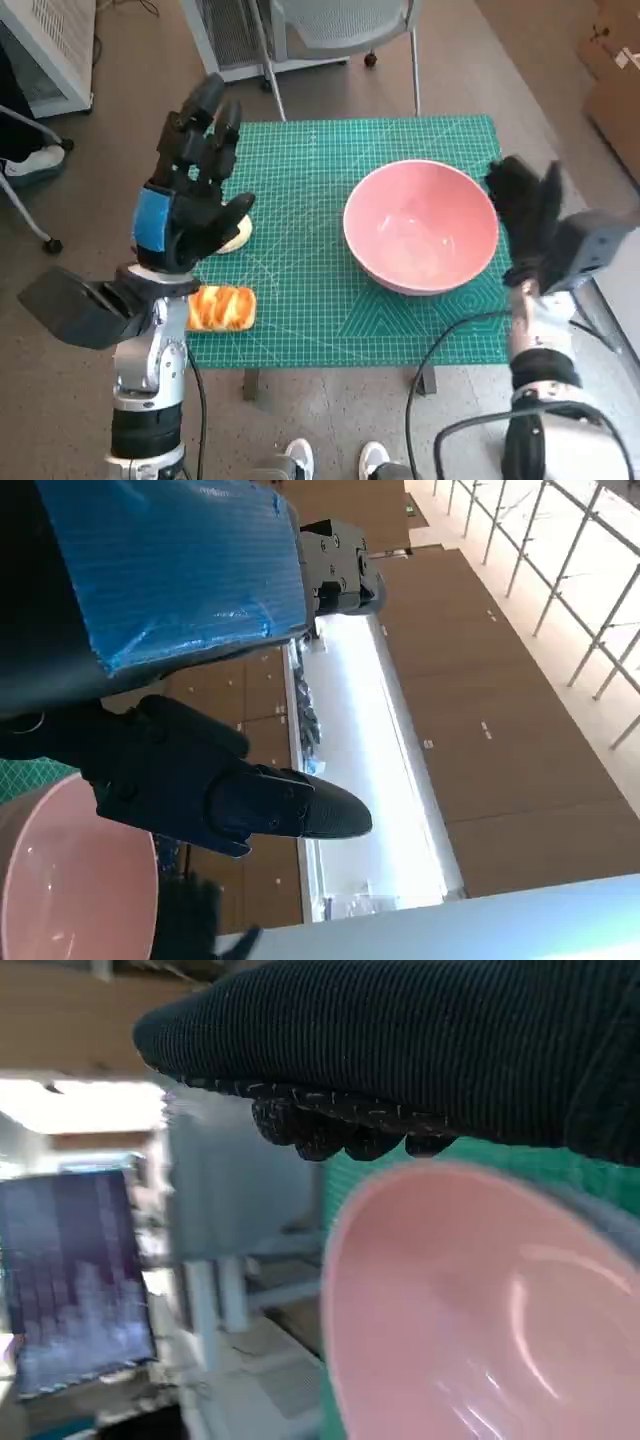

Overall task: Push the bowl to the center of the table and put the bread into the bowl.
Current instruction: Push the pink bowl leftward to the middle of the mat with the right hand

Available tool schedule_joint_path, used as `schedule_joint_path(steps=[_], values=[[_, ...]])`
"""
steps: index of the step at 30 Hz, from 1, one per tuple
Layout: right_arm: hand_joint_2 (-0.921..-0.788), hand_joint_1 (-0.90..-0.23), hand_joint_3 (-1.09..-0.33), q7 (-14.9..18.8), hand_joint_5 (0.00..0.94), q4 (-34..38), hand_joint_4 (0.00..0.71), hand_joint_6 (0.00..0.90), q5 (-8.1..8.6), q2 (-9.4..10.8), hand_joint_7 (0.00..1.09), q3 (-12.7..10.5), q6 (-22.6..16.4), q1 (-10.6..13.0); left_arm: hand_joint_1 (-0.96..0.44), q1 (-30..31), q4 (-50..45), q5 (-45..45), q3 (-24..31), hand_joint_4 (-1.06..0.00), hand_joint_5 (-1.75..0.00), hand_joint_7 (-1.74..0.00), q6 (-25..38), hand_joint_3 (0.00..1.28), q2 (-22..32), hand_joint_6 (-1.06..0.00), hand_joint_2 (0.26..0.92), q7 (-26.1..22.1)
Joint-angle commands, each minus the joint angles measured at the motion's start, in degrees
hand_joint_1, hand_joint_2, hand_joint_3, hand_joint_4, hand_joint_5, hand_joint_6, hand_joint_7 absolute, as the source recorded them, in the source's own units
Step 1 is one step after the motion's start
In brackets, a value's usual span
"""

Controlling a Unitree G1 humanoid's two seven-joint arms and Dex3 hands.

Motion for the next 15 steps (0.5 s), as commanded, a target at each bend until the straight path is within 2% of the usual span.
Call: schedule_joint_path(steps=[1,4,5,6,9,12,15], values=[[-0.921,-0.482,-0.763,0.8,0.002,1.1,0.317,0.377,0.4,2.9,0.02,-0.5,3.3,1.5,-0.58,0.8,-1.7,0.2,0.3,-0.02,0.0,-0.41,0.4,0.17,0.8,0.0,0.921,0.1],[-0.921,-0.486,-0.771,2.0,0.0,1.0,0.306,0.375,1.88,4.6,0.02,-1.8,4.8,1.2,-0.59,1.1,-2.1,0.1,0.4,-0.02,0.0,-0.41,0.5,0.17,0.9,0.0,0.921,0.1],[-0.921,-0.486,-0.772,2.6,0.0,1.0,0.305,0.374,2.9,5.2,0.02,-2.7,5.7,0.9,-0.59,1.2,-2.2,0.2,0.4,-0.02,0.0,-0.41,0.6,0.17,1.0,0.0,0.921,0.2],[-0.921,-0.487,-0.775,3.5,0.0,0.9,0.3,0.373,4.6,6.1,0.01,-4.1,7.3,0.3,-0.59,1.4,-2.4,0.3,0.5,-0.02,0.0,-0.41,0.5,0.17,1.0,0.0,0.921,0.3],[-0.921,-0.484,-0.779,5.0,0.0,0.7,0.286,0.369,7.28,7.3,0.01,-6.5,10.1,-0.7,-0.59,1.7,-2.7,0.7,0.5,-0.02,0.0,-0.41,0.5,0.17,1.2,0.0,0.921,0.5],[-0.921,-0.477,-0.78,6.6,0.0,0.4,0.276,0.366,10.81,8.7,0.01,-9.3,13.6,-2.3,-0.59,2.2,-2.9,1.1,0.5,-0.02,0.0,-0.42,0.4,0.16,1.3,0.0,0.921,0.8],[-0.921,-0.462,-0.791,7.7,0.0,0.2,0.261,0.354,12.93,9.4,0.0,-11.0,15.8,-3.3,-0.59,2.5,-3.0,1.0,0.6,-0.02,0.0,-0.42,0.3,0.16,1.5,0.0,0.921,0.9]])
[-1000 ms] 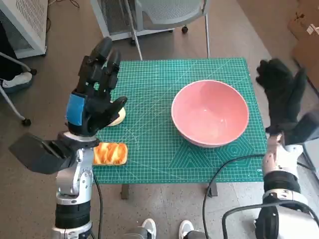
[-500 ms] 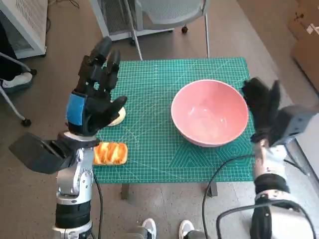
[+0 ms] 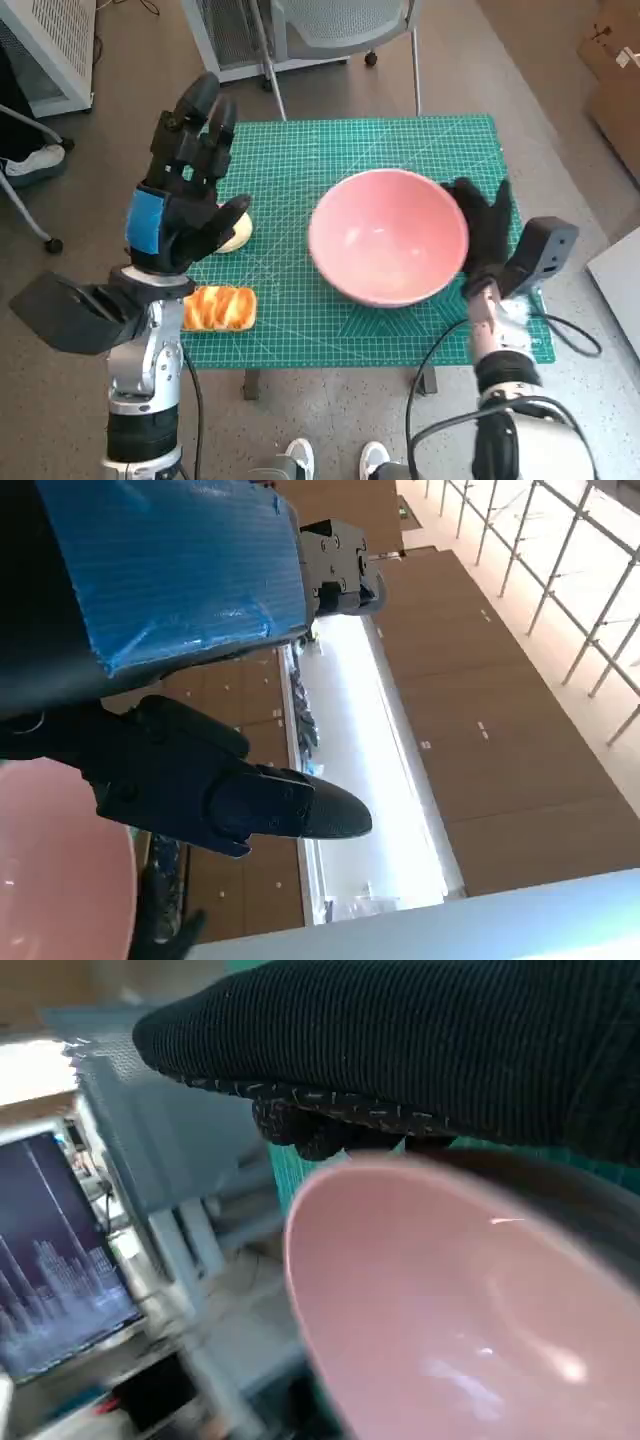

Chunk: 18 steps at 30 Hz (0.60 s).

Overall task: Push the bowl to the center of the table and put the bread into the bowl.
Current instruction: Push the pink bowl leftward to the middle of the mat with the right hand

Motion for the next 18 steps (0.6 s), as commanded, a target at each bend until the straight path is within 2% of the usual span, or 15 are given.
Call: schedule_joint_path(steps=[1,3,6,14,18], values=[[-0.921,-0.455,-0.802,1.9,0.0,-0.1,0.249,0.344,3.8,1.6,0.0,-3.2,4.4,-2.4,-0.59,1.3,-1.2,0.9,0.2,-0.02,0.0,-0.42,-0.1,0.16,0.6,0.0,0.921,0.3],[-0.921,-0.449,-0.815,2.2,0.0,-0.2,0.235,0.333,4.76,2.1,0.0,-4.0,5.4,-3.1,-0.6,1.6,-1.1,1.1,0.4,-0.02,0.0,-0.42,-0.5,0.16,0.8,0.0,0.921,0.5],[-0.921,-0.442,-0.832,2.1,0.0,-0.3,0.217,0.324,4.99,2.5,0.0,-4.2,5.6,-3.8,-0.62,1.9,-1.1,1.7,0.5,-0.02,0.0,-0.42,-0.9,0.16,0.9,0.0,0.921,0.8],[-0.921,-0.436,-0.85,1.4,0.011,-0.7,0.234,0.339,2.86,2.9,0.01,-2.1,4.5,-5.2,-0.65,2.8,-1.4,2.3,1.1,-0.03,-0.01,-0.41,-1.4,0.17,1.3,0.0,0.921,1.2],[-0.921,-0.435,-0.858,1.3,0.012,-0.9,0.24,0.34,1.43,2.2,0.01,-0.9,3.6,-5.5,-0.66,3.4,-1.9,2.2,1.4,-0.03,-0.01,-0.4,-1.6,0.17,1.4,0.0,0.921,1.4]])
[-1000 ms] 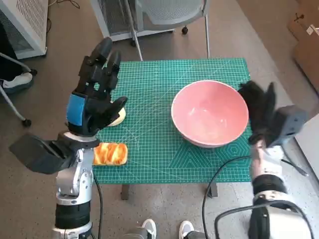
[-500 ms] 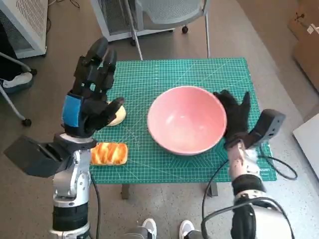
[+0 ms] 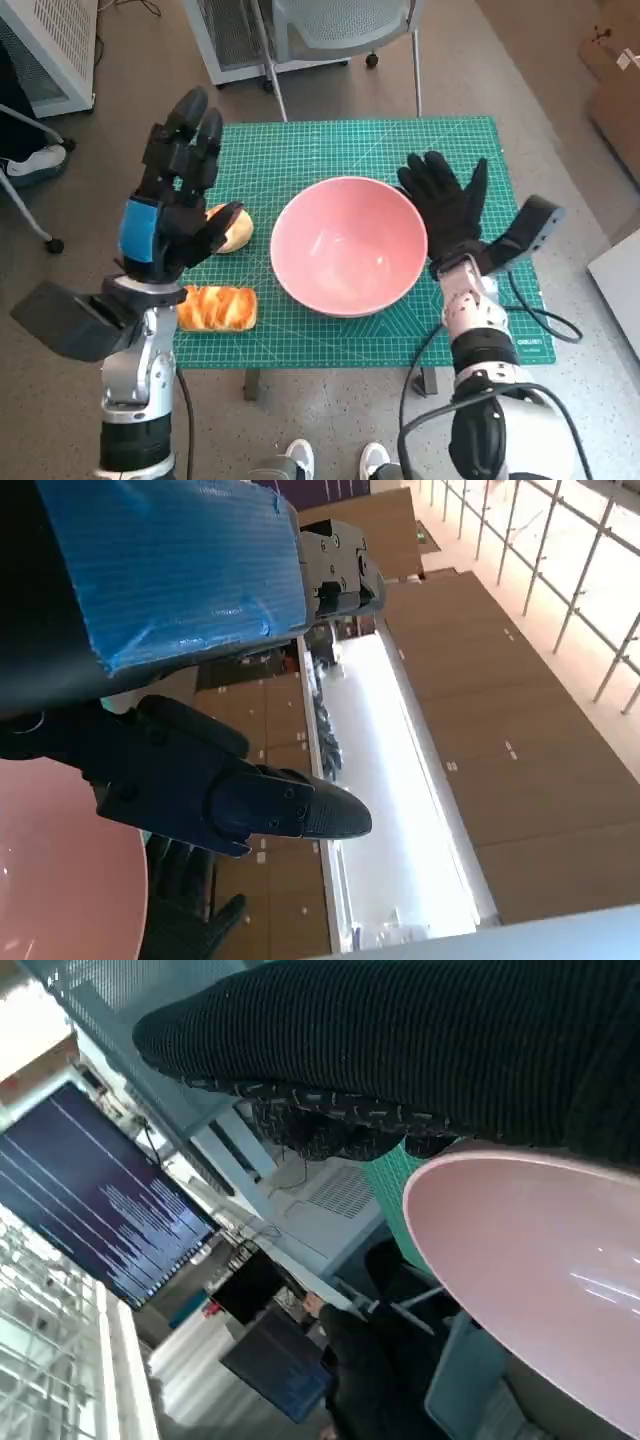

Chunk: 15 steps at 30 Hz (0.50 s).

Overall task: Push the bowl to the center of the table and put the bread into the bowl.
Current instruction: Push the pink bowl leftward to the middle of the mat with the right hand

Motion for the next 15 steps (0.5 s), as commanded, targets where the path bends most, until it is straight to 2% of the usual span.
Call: schedule_joint_path(steps=[1,5,8,15], values=[[-0.921,-0.434,-0.859,-0.7,0.012,-0.1,0.241,0.34,-2.04,-0.5,0.01,1.6,-0.8,-0.1,-0.66,1.3,-1.9,0.4,0.7,-0.03,-0.01,-0.4,-0.9,0.17,0.5,0.0,0.921,0.4],[-0.921,-0.44,-0.863,-0.7,0.017,-1.0,0.253,0.344,-3.64,-1.7,0.01,2.9,-2.7,-0.4,-0.66,1.9,-2.6,0.4,1.0,-0.03,-0.01,-0.38,-1.1,0.17,0.6,0.0,0.921,0.6],[-0.921,-0.448,-0.854,-0.3,0.021,-2.5,0.267,0.346,-4.79,-2.7,0.02,3.8,-5.5,-0.5,-0.67,2.4,-3.1,0.5,1.4,-0.03,-0.01,-0.38,-1.1,0.17,0.9,0.0,0.921,0.8],[-0.921,-0.453,-0.812,4.5,0.015,-7.3,0.272,0.329,-6.66,-4.8,0.01,6.0,-17.7,0.3,-0.68,3.9,-5.0,0.8,3.0,-0.04,-0.01,-0.38,-0.6,0.16,2.6,0.0,0.921,1.0]])
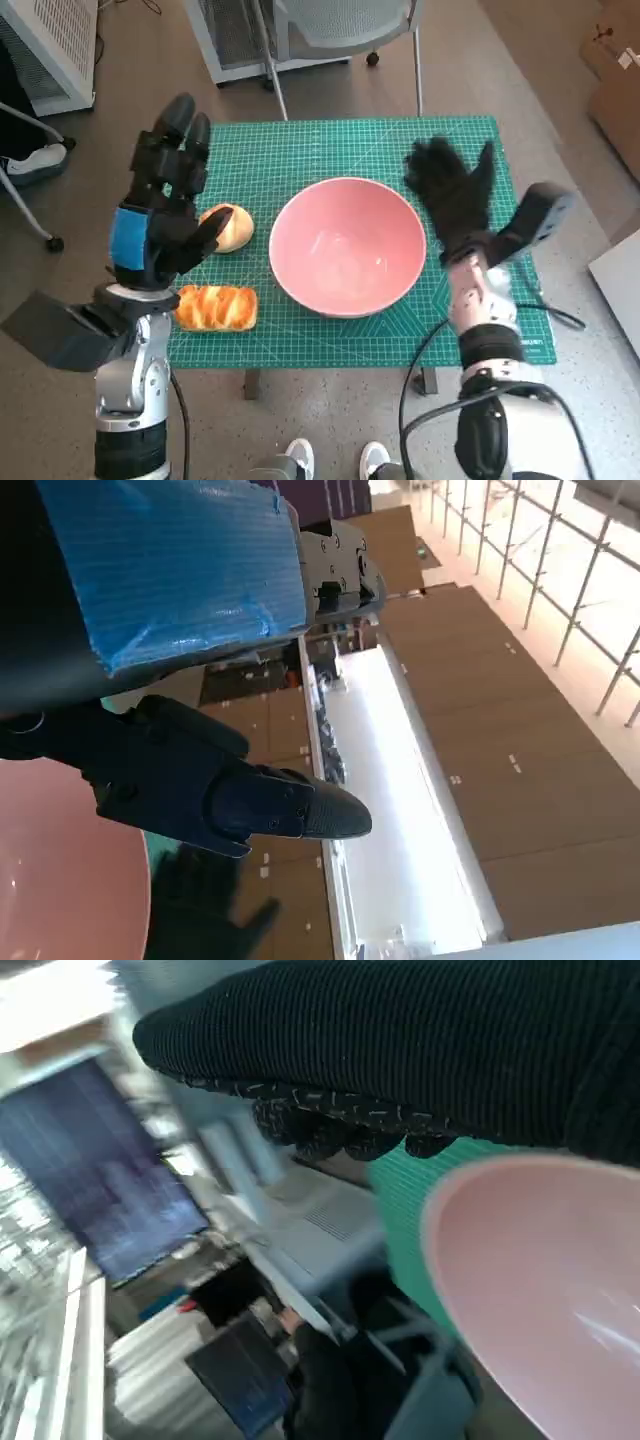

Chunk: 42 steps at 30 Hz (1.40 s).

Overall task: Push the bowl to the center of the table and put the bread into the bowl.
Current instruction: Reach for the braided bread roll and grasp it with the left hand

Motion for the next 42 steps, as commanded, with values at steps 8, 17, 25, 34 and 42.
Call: schedule_joint_path(steps=[8,17,25,34,42], values=[[-0.921,-0.506,-0.73,8.1,0.014,-11.7,0.289,0.341,-0.1,-3.1,0.01,3.2,-15.5,2.9,-0.67,4.4,-4.6,1.6,3.6,-0.05,-0.01,-0.39,-0.8,0.14,6.1,0.0,0.921,-1.5],[-0.921,-0.558,-0.636,9.4,0.018,-25.4,0.325,0.383,1.93,-2.8,0.03,5.2,-16.5,7.9,-0.6,11.3,-14.3,9.0,6.8,-0.02,0.0,-0.4,7.1,0.1,19.3,0.0,0.881,-6.8],[-0.921,-0.602,-0.585,7.9,0.021,-31.8,0.356,0.423,2.79,-2.7,0.04,6.4,-14.1,10.4,-0.34,16.5,-29.3,19.7,4.4,-0.04,0.0,-0.23,31.5,0.02,35.2,-0.15,0.745,-13.9],[-0.921,-0.607,-0.577,6.8,0.016,-33.7,0.365,0.428,2.46,-2.2,0.04,7.2,-12.5,11.3,-0.09,14.9,-33.3,24.0,-4.0,-0.06,0.0,-0.06,45.6,0.0,40.2,-0.29,0.709,-17.6],[-0.921,-0.588,-0.588,5.9,0.011,-34.3,0.367,0.422,1.93,-2.6,0.03,8.3,-11.8,11.7,-0.07,11.8,-33.5,29.8,-14.2,-0.07,0.0,-0.03,53.5,0.0,42.4,-0.31,0.712,-18.1]])
